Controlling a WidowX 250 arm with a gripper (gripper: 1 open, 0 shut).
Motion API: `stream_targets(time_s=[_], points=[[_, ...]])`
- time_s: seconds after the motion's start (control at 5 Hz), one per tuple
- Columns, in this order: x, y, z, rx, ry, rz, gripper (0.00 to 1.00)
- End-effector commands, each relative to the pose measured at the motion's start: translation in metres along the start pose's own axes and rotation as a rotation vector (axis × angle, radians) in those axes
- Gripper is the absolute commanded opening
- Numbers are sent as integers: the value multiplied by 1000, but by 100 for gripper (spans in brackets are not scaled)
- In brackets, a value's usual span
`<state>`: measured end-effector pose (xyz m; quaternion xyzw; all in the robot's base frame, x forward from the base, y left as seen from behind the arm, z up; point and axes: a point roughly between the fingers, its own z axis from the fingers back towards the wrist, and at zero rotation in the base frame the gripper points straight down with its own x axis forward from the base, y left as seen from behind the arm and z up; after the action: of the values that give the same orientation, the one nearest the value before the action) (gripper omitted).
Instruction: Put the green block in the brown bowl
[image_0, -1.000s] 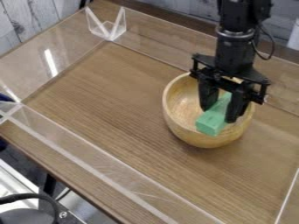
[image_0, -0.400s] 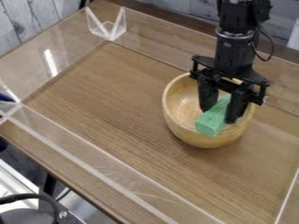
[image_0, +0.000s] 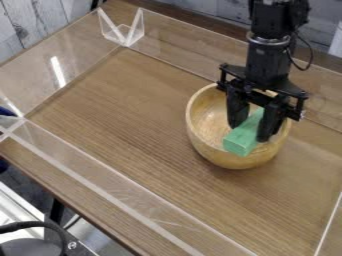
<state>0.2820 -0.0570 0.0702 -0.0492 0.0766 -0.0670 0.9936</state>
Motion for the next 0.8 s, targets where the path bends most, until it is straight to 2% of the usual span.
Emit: stream_targets(time_s=[0.0,0.6], points=[[9,1,15,-3,-53,-1,0],[9,4,15,-9,-42,9,0]])
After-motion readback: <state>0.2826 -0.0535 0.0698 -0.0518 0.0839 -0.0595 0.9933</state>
